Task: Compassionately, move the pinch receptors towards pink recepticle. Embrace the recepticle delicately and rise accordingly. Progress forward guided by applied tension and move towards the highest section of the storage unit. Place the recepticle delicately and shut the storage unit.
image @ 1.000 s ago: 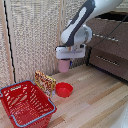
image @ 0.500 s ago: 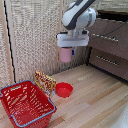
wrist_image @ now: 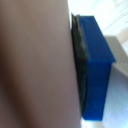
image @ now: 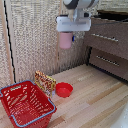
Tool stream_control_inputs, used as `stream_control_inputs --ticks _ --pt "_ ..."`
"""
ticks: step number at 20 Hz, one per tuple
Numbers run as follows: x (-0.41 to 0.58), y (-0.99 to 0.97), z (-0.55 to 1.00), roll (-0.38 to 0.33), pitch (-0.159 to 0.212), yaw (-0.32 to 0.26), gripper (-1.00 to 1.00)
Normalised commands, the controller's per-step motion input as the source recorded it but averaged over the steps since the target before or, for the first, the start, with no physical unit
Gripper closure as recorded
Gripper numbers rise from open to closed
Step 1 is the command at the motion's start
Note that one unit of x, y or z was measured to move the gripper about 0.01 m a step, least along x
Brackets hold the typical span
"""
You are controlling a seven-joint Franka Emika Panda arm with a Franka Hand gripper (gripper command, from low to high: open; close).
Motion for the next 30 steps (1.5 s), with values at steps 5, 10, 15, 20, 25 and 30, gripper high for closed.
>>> stream_control_inputs --ticks 5,10,15,20,25,30 --pt "0.129 -0.18 0.99 -0.064 0.001 0.01 1.0" --pt "0.171 -0.26 0.95 -0.062 0.0 0.031 1.0" --pt "0.157 -0.4 0.93 -0.034 0.0 0.037 1.0" --pt "0.126 -0.56 0.91 -0.002 0.0 0.009 1.0" --pt "0.106 -0.71 0.81 0.0 0.015 0.002 1.0" --pt "0.071 -0.92 0.66 0.0 0.12 -0.042 1.0"
